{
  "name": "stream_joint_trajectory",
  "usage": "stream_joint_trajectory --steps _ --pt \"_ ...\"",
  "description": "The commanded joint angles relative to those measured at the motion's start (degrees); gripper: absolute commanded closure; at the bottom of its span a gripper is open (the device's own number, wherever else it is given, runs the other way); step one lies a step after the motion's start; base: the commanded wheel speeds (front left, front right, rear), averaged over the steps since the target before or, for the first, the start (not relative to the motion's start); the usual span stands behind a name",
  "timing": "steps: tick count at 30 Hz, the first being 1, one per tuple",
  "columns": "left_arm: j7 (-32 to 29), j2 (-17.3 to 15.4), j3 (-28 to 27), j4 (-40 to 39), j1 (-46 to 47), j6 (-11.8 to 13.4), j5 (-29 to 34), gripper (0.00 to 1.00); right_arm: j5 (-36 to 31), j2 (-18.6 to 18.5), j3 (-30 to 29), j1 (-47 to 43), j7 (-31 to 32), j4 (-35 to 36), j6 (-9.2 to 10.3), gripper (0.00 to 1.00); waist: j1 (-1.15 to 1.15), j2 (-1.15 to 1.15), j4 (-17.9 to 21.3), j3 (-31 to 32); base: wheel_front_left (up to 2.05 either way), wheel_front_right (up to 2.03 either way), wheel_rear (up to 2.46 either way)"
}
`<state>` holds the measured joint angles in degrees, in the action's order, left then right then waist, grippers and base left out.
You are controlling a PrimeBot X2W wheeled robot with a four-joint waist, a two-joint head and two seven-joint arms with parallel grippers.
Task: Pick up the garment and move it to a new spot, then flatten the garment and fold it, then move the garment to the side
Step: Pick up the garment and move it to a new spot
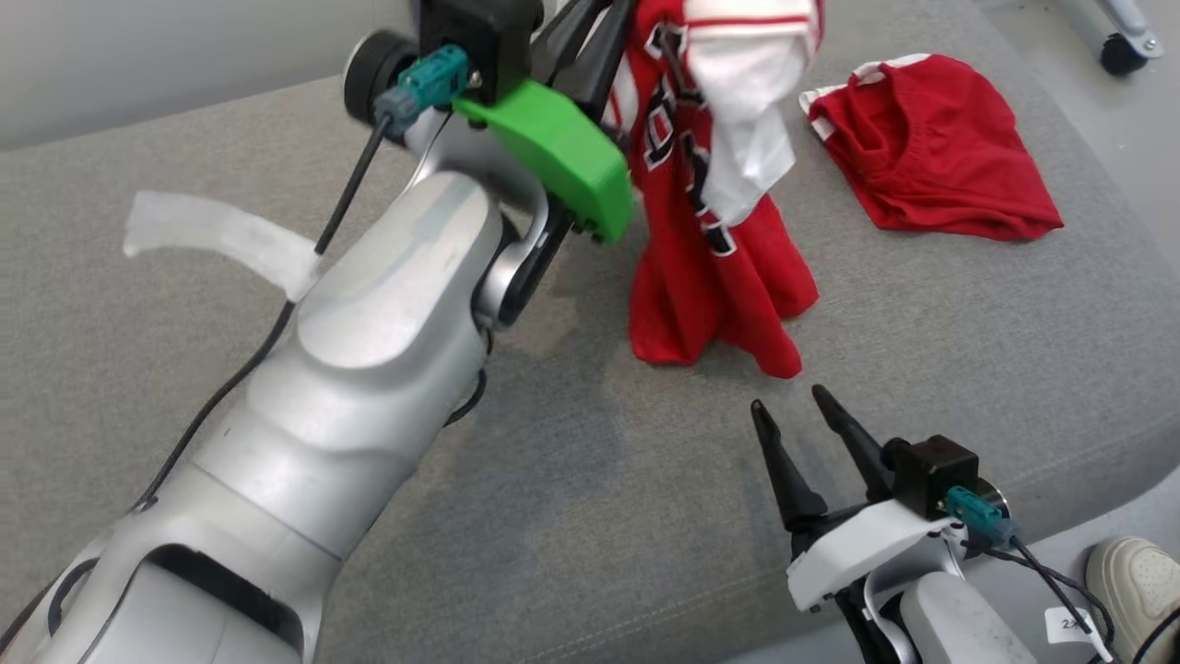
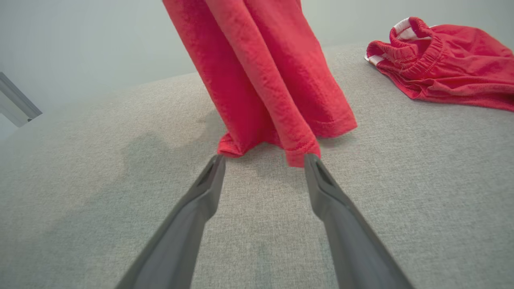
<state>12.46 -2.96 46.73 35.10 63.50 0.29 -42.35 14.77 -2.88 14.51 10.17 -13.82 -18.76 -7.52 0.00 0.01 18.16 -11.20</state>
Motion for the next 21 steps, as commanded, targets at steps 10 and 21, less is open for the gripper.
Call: stream_joint_trajectory --steps 10,21 --pt "1.0 -7.0 -2.7 10.8 -14.7 1.1 -4.8 1.00 -2.5 0.0 -2.3 -0.7 0.4 0.7 0.07 0.00 0.00 -0.01 -12.7 0.4 0.00 0.00 0.00" --pt "1.7 -8.8 -8.9 19.2 -21.9 2.0 -11.6 0.00 -3.0 -0.1 -1.1 -1.5 2.5 1.9 0.07 0.00 0.00 -0.01 -15.0 2.8 0.00 0.00 0.00"
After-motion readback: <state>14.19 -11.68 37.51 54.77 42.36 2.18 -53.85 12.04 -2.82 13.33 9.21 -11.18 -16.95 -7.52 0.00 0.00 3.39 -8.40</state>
